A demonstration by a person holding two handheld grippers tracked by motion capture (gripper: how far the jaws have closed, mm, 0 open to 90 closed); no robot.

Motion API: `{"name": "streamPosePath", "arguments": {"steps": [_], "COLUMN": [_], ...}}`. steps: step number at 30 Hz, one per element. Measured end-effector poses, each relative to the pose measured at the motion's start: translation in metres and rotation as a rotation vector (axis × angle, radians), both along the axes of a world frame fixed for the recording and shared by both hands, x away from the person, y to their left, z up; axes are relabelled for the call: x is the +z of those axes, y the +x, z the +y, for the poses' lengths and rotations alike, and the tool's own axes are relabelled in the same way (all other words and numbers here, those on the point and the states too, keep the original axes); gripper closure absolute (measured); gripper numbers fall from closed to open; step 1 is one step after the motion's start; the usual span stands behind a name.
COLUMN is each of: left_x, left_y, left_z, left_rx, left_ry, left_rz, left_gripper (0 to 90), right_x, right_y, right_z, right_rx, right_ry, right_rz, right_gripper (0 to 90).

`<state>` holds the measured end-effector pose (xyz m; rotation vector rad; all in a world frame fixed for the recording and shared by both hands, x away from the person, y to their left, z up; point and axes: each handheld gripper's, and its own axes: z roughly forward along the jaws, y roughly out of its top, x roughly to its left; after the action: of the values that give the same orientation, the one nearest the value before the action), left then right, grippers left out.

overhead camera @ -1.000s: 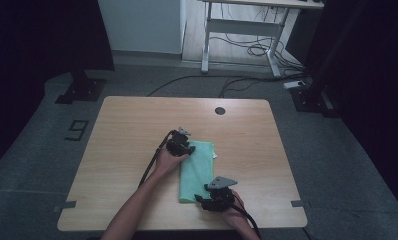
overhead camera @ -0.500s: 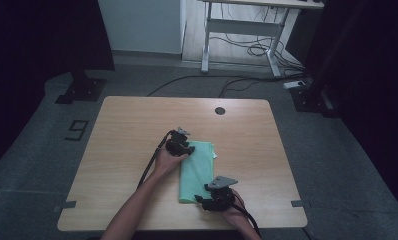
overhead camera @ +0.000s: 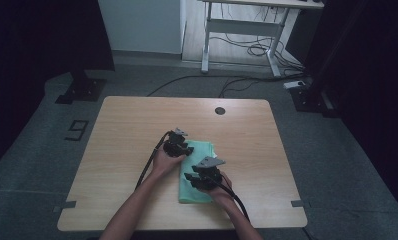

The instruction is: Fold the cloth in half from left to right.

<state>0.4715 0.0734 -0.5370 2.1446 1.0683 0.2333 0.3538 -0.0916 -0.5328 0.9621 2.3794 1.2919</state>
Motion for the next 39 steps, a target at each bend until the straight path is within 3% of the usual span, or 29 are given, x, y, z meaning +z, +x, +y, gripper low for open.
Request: {"name": "streamPosePath", "arguments": {"steps": [3, 8, 14, 23, 30, 37, 39], "left_x": [-0.001, -0.001, -0.001, -0.001, -0.001, 0.000, 0.004], "left_y": [0.000, 0.000, 0.001, 0.001, 0.001, 0.002, 0.002], "left_z": [0.001, 0.001, 0.001, 0.001, 0.001, 0.002, 0.004], "left_rx": [0.004, 0.006, 0.012, 0.015, 0.021, 0.017, 0.024], "left_ry": [-0.015, -0.012, -0.014, -0.014, -0.015, -0.024, -0.018], "left_rz": [0.002, 0.003, 0.005, 0.008, 0.008, 0.018, 0.003], "left_gripper": [62.0, 62.2, 62.9, 63.0, 63.1, 62.0, 60.0], "right_x": [-0.002, -0.012, -0.018, -0.017, -0.019, -0.019, -0.019], "right_y": [0.008, 0.013, 0.005, -0.013, -0.032, -0.031, -0.030], "right_z": [0.006, 0.013, 0.012, 0.008, 0.005, 0.004, 0.003], "right_rx": [0.022, 0.069, 0.073, 0.106, 0.114, 0.113, 0.114], "right_ry": [-0.008, -0.042, -0.047, -0.063, -0.083, -0.067, -0.066], "right_rz": [0.006, 0.056, 0.051, 0.046, 0.012, 0.024, 0.027], "right_gripper": [60.5, 62.4, 62.6, 55.6, 53.8, 53.4, 52.8]}}
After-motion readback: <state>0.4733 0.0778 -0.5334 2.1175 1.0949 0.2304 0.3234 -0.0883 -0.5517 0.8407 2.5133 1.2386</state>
